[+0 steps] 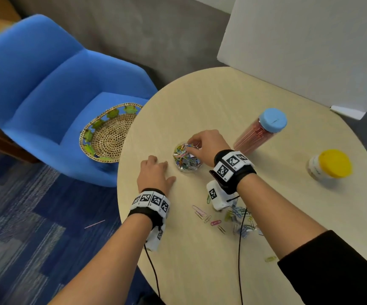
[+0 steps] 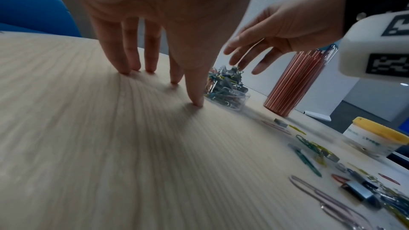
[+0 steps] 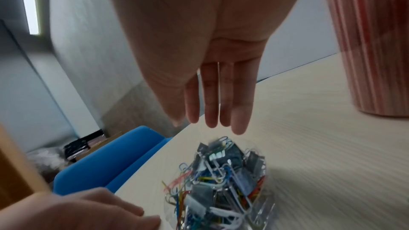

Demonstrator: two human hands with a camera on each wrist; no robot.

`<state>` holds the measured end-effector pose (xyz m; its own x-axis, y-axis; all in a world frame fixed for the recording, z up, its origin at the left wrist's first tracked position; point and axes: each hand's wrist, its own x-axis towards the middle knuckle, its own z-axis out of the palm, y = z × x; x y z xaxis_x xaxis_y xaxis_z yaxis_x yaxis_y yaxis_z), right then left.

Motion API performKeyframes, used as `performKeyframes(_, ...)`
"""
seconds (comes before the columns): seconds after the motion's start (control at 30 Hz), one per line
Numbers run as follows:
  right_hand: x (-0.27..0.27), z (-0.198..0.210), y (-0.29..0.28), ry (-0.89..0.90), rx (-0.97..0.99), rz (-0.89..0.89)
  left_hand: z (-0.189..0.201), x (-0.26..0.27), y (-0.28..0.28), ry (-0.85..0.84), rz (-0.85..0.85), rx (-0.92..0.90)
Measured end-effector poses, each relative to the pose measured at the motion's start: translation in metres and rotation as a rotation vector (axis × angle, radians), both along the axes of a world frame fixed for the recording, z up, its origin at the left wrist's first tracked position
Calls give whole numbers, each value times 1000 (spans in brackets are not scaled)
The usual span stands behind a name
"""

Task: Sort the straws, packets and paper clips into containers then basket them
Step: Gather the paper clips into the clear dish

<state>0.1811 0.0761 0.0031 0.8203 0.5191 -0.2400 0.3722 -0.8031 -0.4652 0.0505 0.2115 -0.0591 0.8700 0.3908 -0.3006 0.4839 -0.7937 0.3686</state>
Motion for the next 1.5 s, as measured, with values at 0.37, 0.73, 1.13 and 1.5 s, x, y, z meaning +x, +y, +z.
performKeyframes(0.37,-57,-43,-89,17,-269,91,3,-1,-6,29,-48,76)
performKeyframes(0.73,-103,-9,-181,149,55,-142,8,-55,-85,160,-408,-233)
performKeyframes(1.13,-199,-37,-263,745,-63,-942,-4,-46,-128,16,-211,-261)
performKeyframes(1.5,-161,-50,-245,424,458,-1047,-5,-37,-170,-73,-393,-317)
